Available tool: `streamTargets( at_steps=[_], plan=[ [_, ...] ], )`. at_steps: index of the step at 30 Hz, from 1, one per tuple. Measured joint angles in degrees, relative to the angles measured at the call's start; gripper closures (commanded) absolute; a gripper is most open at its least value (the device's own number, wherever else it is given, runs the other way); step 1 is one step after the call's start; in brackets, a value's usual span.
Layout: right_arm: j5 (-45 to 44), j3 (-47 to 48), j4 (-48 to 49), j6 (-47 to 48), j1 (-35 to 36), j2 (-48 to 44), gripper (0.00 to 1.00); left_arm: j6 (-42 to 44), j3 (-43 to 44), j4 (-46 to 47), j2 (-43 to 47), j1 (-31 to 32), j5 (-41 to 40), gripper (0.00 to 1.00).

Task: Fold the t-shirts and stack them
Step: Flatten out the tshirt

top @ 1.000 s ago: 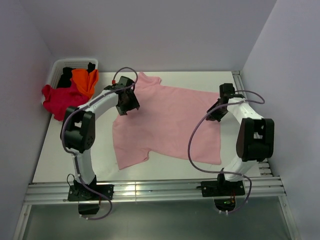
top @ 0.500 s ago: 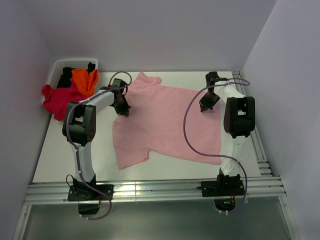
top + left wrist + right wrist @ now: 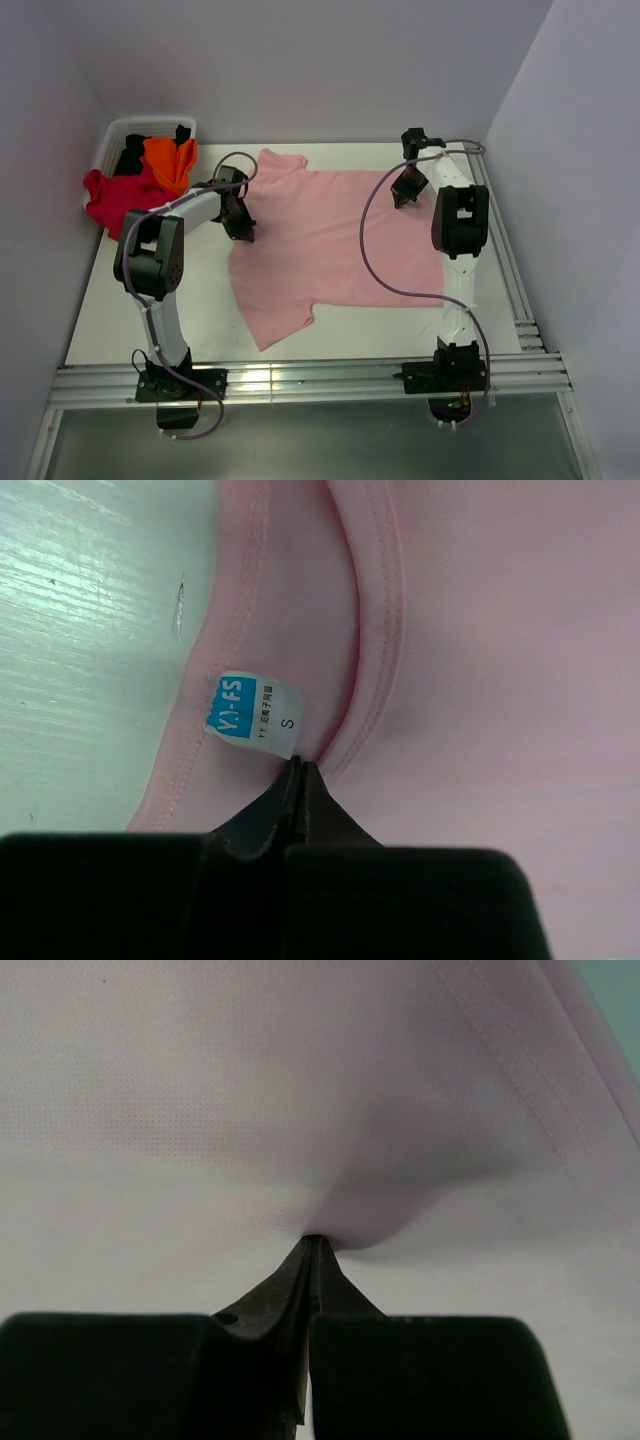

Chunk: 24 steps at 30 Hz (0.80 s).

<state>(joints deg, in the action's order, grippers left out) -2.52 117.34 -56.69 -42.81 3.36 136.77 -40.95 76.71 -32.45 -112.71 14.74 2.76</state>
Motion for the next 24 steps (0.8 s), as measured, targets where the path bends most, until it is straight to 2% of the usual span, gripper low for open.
streamTargets(
  at_steps=[3, 5, 6, 7, 9, 10, 11, 12, 13, 14, 15, 19, 21, 24],
  plan=[
    [0.6, 2.9, -0.2, 0.3, 0.0, 1.7, 1.0, 0.3, 0.3, -0.4, 0.0, -0.2, 0.0, 0.99],
    [1.1, 3.0, 0.0, 0.5, 0.2, 1.7, 1.0, 1.1, 1.3, -2.0, -0.4, -0.5, -0.5, 0.92],
    [1.6, 2.8, 0.5, 0.8, 0.2, 1.7, 1.0, 1.3, 2.0, -2.7, -0.6, -0.7, -0.7, 0.86],
    [2.1, 2.2, 1.2, 1.3, 0.2, 1.5, 0.99, 1.5, 2.9, -3.2, -1.0, -0.8, -1.2, 0.71],
    [3.0, 0.2, 3.1, 1.9, 0.3, 0.3, 0.83, 2.5, 5.2, -4.4, -1.6, -1.1, -2.5, 0.51],
    [3.3, -0.9, 3.7, 2.1, 0.3, -0.5, 0.66, 2.8, 6.2, -4.9, -1.8, -1.2, -3.0, 0.41],
    [3.7, -2.2, 4.3, 1.9, 0.5, -1.4, 0.56, 3.1, 7.9, -5.8, -1.9, -1.4, -3.7, 0.23],
    [3.9, -3.5, 4.9, 2.2, 0.6, -2.4, 0.45, 3.5, 9.6, -6.4, -2.0, -1.4, -4.3, 0.14],
    [4.2, -4.7, 5.0, 2.3, 0.8, -3.7, 0.27, 3.7, 11.2, -6.8, -2.0, -1.4, -4.9, 0.01],
    [4.5, -5.7, 5.1, 2.6, 1.1, -5.3, 0.25, 3.8, 13.2, -7.6, -2.0, -1.4, -5.6, 0.0],
    [4.7, -6.2, 5.1, 2.8, 1.2, -6.6, 0.18, 4.0, 15.1, -8.0, -2.0, -1.4, -6.1, 0.01],
    [4.8, -7.0, 5.2, 3.4, 1.6, -15.1, 0.17, 4.3, 17.7, -9.1, 1.6, -1.4, -7.6, 0.01],
    [4.2, -9.1, 5.5, 3.8, 1.7, -22.2, 0.18, 4.3, 14.5, -9.4, 6.6, -1.4, -7.8, 0.03],
    [2.4, -17.1, 7.0, 4.6, 2.1, -35.6, 0.18, 3.8, 3.7, -9.2, 17.5, -0.9, -7.8, 0.06]
  ],
)
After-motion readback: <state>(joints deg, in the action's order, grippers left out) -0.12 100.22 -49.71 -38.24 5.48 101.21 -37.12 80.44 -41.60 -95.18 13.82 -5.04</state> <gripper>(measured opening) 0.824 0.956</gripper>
